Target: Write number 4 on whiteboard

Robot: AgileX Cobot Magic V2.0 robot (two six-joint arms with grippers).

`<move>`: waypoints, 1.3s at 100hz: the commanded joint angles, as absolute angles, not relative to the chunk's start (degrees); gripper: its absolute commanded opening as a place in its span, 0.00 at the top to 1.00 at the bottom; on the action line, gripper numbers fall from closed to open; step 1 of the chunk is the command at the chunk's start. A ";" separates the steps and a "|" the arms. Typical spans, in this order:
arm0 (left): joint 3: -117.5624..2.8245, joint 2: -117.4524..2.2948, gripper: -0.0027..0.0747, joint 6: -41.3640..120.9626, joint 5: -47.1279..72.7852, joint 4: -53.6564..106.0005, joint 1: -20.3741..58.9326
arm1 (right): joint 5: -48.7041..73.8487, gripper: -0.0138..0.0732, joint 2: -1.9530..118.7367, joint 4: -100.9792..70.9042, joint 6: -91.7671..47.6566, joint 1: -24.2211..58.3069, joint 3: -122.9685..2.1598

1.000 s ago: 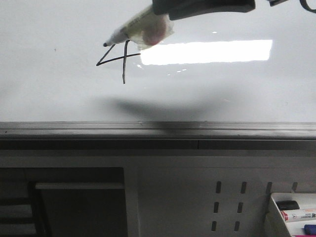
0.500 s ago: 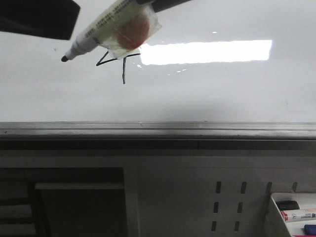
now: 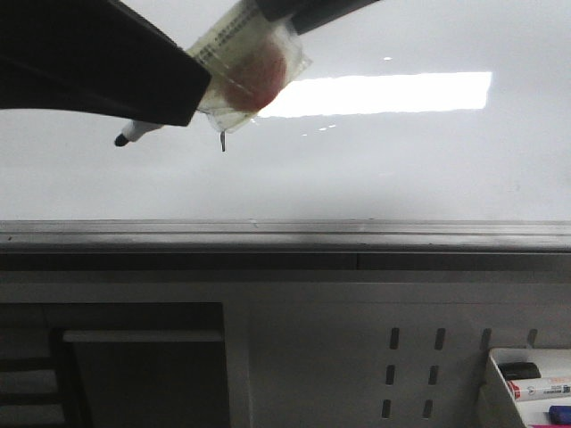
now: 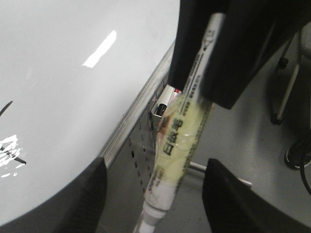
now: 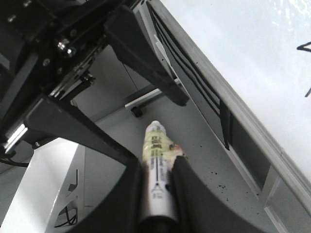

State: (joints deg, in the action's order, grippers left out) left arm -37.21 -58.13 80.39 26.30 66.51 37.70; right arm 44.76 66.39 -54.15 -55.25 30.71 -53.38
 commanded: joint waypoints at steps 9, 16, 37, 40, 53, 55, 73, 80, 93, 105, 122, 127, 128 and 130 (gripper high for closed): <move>-39.17 -57.66 0.57 80.53 25.41 68.99 38.14 | 44.17 0.89 65.06 -56.19 -55.03 30.29 -55.35; -39.17 -57.66 0.64 80.53 25.41 68.99 38.14 | 44.26 0.89 65.06 -56.19 -55.03 30.29 -55.35; -39.17 -57.66 0.70 81.60 25.52 68.99 38.14 | 44.26 0.89 65.06 -56.19 -55.03 30.29 -55.35; -39.17 -57.66 0.70 81.60 25.52 68.99 38.14 | 44.37 0.89 65.06 -56.19 -55.03 30.29 -55.35; -39.17 -57.93 0.69 81.74 25.52 68.99 38.14 | 44.37 0.89 65.12 -56.19 -55.03 30.29 -55.35; -39.17 -58.08 0.69 81.74 25.61 68.99 38.14 | 44.37 0.89 65.12 -56.19 -55.03 30.29 -55.35; -39.27 -60.15 0.69 81.96 27.05 68.99 38.14 | 45.78 0.89 66.79 -56.19 -55.03 30.29 -55.35; -39.38 -60.18 0.69 81.96 27.44 68.99 38.14 | 46.48 0.89 67.82 -56.19 -55.03 30.29 -55.35; -39.38 -60.18 0.69 81.96 27.57 68.50 38.14 | 46.28 0.89 68.23 -56.19 -55.03 30.29 -55.35; -39.38 -60.18 0.69 81.96 27.57 68.50 38.14 | 46.06 0.89 68.23 -56.19 -55.03 30.29 -55.35; -39.38 -60.18 0.70 81.96 27.57 68.50 38.14 | 45.93 0.89 68.23 -56.19 -55.03 30.29 -55.35; -39.38 -60.18 0.70 81.96 27.57 68.50 38.14 | 45.93 0.89 68.23 -56.19 -55.03 30.29 -55.35; -39.38 -60.18 0.70 81.96 27.57 68.50 38.14 | 45.93 0.89 68.23 -56.19 -55.03 30.29 -55.35; -39.38 -60.18 0.71 81.96 27.57 68.50 38.14 | 45.93 0.89 68.23 -56.19 -55.03 30.29 -55.35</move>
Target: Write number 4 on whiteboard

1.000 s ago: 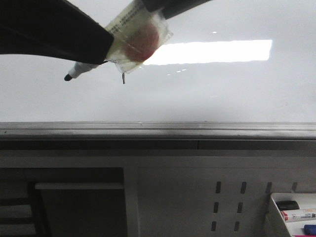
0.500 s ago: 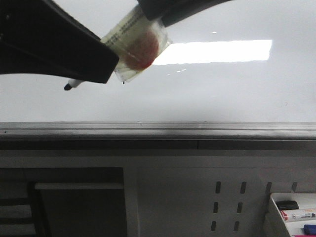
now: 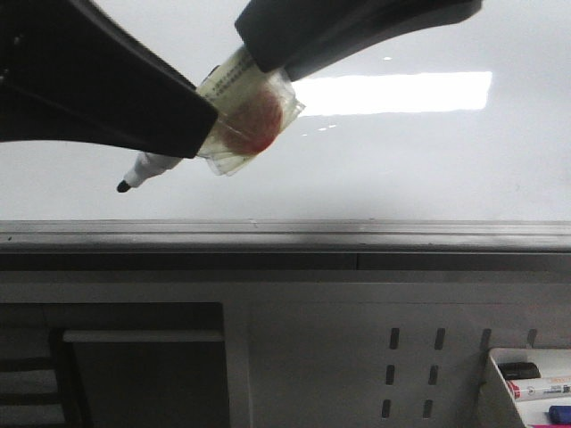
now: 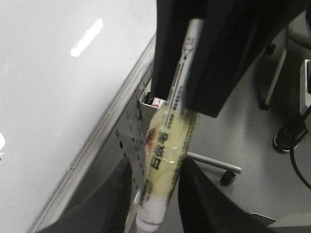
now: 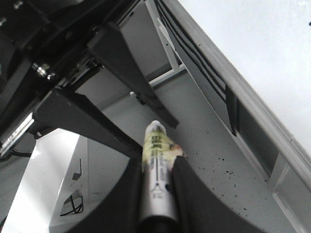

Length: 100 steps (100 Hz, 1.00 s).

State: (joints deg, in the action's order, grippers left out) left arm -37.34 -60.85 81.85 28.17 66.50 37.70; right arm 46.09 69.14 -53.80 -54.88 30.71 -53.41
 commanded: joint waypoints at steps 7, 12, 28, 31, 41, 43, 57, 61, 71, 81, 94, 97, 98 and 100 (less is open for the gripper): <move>-39.62 -60.18 0.77 81.96 27.57 68.50 38.14 | 45.93 0.89 68.23 -56.19 -55.03 30.29 -55.35; -39.87 -60.18 0.82 81.96 27.81 68.50 38.14 | 45.93 0.89 68.23 -56.19 -55.03 30.29 -55.35; -40.21 -60.18 0.99 81.96 28.06 68.37 38.14 | 45.93 0.89 68.23 -56.30 -55.03 30.29 -55.35; -40.21 -60.18 0.99 81.96 28.06 68.37 38.14 | 45.93 0.88 68.23 -56.30 -55.03 30.29 -55.35; -40.21 -60.18 0.99 81.96 28.06 68.37 38.14 | 45.93 0.77 68.23 -56.30 -55.03 30.29 -55.35; -40.21 -60.18 0.99 81.96 28.06 68.37 38.14 | 45.93 0.72 68.23 -56.30 -55.03 30.29 -55.35; -40.21 -60.18 0.99 81.96 27.23 68.37 38.14 | 45.06 0.40 68.23 -57.25 -55.03 30.10 -55.35; -40.21 -60.03 0.99 81.84 26.56 68.37 38.14 | 44.44 0.35 68.23 -57.61 -55.03 29.76 -55.59; -40.21 -58.50 0.99 80.64 23.09 68.37 38.03 | 43.89 0.34 67.07 -57.61 -54.51 27.74 -56.15; -40.08 -55.42 0.99 77.47 18.93 68.37 36.73 | 43.89 0.34 64.11 -57.47 -54.37 23.84 -56.25; -38.22 -50.13 0.99 71.54 11.39 69.56 34.16 | 42.87 0.34 58.06 -57.34 -54.12 18.83 -55.05; -37.47 -48.60 0.99 70.68 9.15 70.77 33.75 | 41.71 0.34 56.56 -57.45 -54.12 18.09 -54.28; -37.29 -48.28 0.99 70.71 7.83 71.25 33.61 | 41.07 0.34 55.78 -57.45 -54.12 17.81 -53.79; -36.41 -47.04 0.99 70.71 5.71 73.31 33.46 | 39.86 0.34 54.56 -57.45 -54.12 17.47 -52.98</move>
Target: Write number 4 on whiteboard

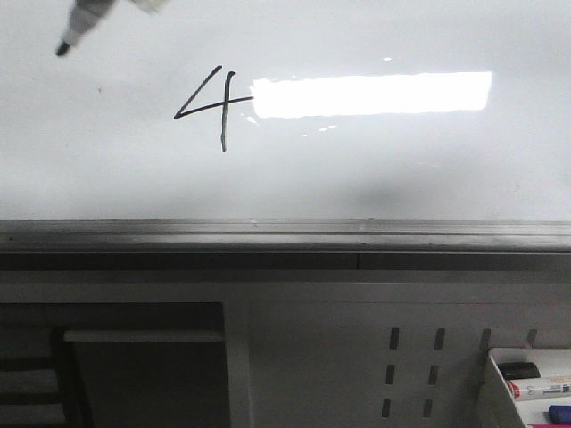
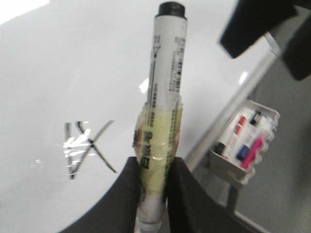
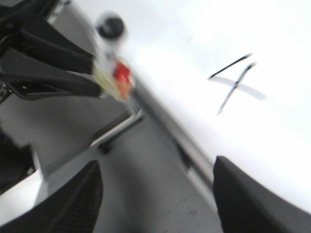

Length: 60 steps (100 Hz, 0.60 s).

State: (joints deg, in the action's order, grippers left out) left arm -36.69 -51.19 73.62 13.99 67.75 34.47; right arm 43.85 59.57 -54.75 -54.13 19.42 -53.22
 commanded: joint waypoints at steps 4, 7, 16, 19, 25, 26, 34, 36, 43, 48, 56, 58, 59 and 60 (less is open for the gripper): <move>-35.06 -45.71 0.99 70.71 0.69 77.04 33.33 | 36.83 0.34 52.04 -57.45 -54.12 17.34 -51.02; -34.23 -44.69 0.99 70.71 -2.74 79.49 33.33 | 34.45 0.34 50.42 -57.59 -54.12 17.34 -49.48; -32.14 -44.07 0.99 70.71 -12.11 85.37 33.33 | 27.67 0.34 45.57 -59.19 -54.12 17.34 -44.37; -31.81 -44.32 0.99 70.71 -13.72 85.96 33.33 | 26.14 0.34 44.25 -59.87 -54.12 17.34 -42.69; -31.69 -45.79 0.99 70.71 -15.17 85.97 33.33 | 24.22 0.34 41.95 -60.82 -54.12 17.34 -40.60; -31.69 -46.21 0.99 70.71 -15.15 85.97 33.33 | 24.09 0.34 41.76 -60.95 -54.12 17.34 -40.17; -32.62 -49.37 0.99 70.71 -15.30 85.86 33.33 | 23.71 0.34 40.19 -61.06 -54.12 17.34 -38.33; -32.89 -50.46 0.99 70.71 -15.43 85.86 33.33 | 23.71 0.34 40.13 -61.06 -54.12 17.34 -38.00; -34.23 -54.49 0.99 70.71 -15.53 85.86 33.33 | 24.11 0.34 39.89 -61.06 -54.12 17.34 -37.34; -35.43 -56.95 0.99 70.71 -15.53 85.97 33.33 | 24.35 0.34 39.89 -61.06 -54.12 17.34 -37.26; -37.49 -61.58 0.99 70.71 -15.53 85.96 33.33 | 24.73 0.34 39.89 -61.06 -54.12 17.34 -37.26; -38.09 -62.60 0.99 70.71 -15.53 85.96 33.33 | 24.86 0.34 39.89 -61.06 -54.12 17.34 -37.26; -38.46 -63.27 0.99 70.71 -15.53 85.96 33.33 | 24.86 0.34 39.89 -61.06 -54.12 17.34 -37.26; -38.66 -63.59 0.99 70.71 -15.53 85.96 33.33 | 24.86 0.34 39.89 -61.06 -54.12 17.34 -37.26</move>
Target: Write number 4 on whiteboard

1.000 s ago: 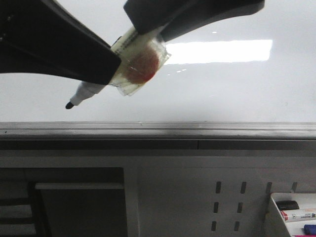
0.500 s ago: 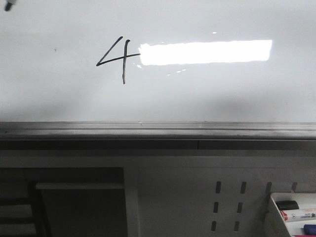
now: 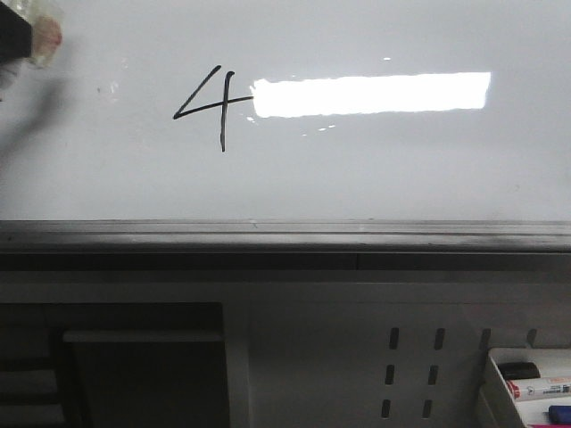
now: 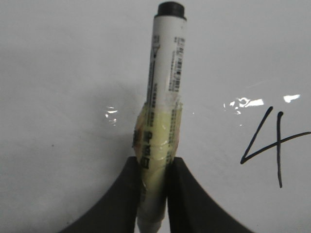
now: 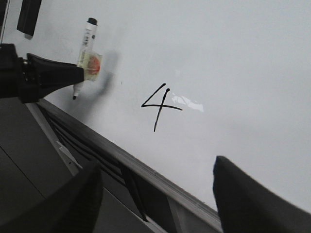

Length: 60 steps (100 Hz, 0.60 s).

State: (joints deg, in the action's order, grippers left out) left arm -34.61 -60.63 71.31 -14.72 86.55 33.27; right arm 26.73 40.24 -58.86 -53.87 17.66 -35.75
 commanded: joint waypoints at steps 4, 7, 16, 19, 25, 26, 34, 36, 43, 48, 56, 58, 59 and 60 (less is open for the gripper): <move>-39.80 -65.09 0.99 70.71 -15.53 85.96 33.33 | 24.94 0.34 39.89 -61.06 -54.12 17.34 -37.26; -40.51 -66.42 0.99 70.71 -15.53 85.96 33.33 | 24.94 0.34 39.89 -61.06 -54.12 17.34 -37.26; -42.82 -69.13 0.99 70.71 -15.27 85.96 33.33 | 25.06 0.34 39.89 -61.06 -54.12 17.34 -37.26; -43.22 -69.78 0.99 70.71 -15.15 85.96 33.33 | 25.18 0.34 39.89 -61.06 -54.12 17.34 -37.26; -43.98 -70.68 0.99 70.71 -15.01 85.96 33.33 | 25.29 0.34 39.89 -61.06 -54.12 17.34 -37.26; -44.10 -70.86 0.99 70.71 -14.92 85.96 33.33 | 25.40 0.34 39.89 -61.06 -54.12 17.34 -37.26; -44.22 -71.41 0.99 70.71 -14.92 85.96 33.33 | 25.38 0.34 39.89 -61.06 -54.12 17.34 -37.26; -44.22 -71.44 0.99 70.71 -14.92 85.96 33.23 | 25.38 0.34 39.89 -61.06 -54.12 17.34 -37.26; -44.22 -71.54 0.99 70.81 -15.15 85.96 33.23 | 25.38 0.34 39.89 -61.06 -54.12 17.34 -37.26; -44.22 -71.54 0.99 70.81 -15.15 85.96 33.23 | 25.41 0.34 39.89 -61.06 -54.12 17.34 -37.26; -44.22 -71.54 0.99 70.81 -15.15 85.96 33.23 | 25.41 0.34 39.89 -61.06 -54.12 17.34 -37.26; -44.22 -71.54 0.99 70.81 -15.15 85.96 33.23 | 25.51 0.34 39.89 -61.06 -54.12 17.34 -37.26; -44.22 -71.54 0.99 70.81 -15.15 85.96 33.23 | 25.51 0.34 39.89 -61.06 -54.12 17.34 -37.26; -44.22 -71.54 0.99 70.81 -15.01 85.96 33.23 | 25.51 0.34 39.89 -61.06 -54.12 17.34 -37.26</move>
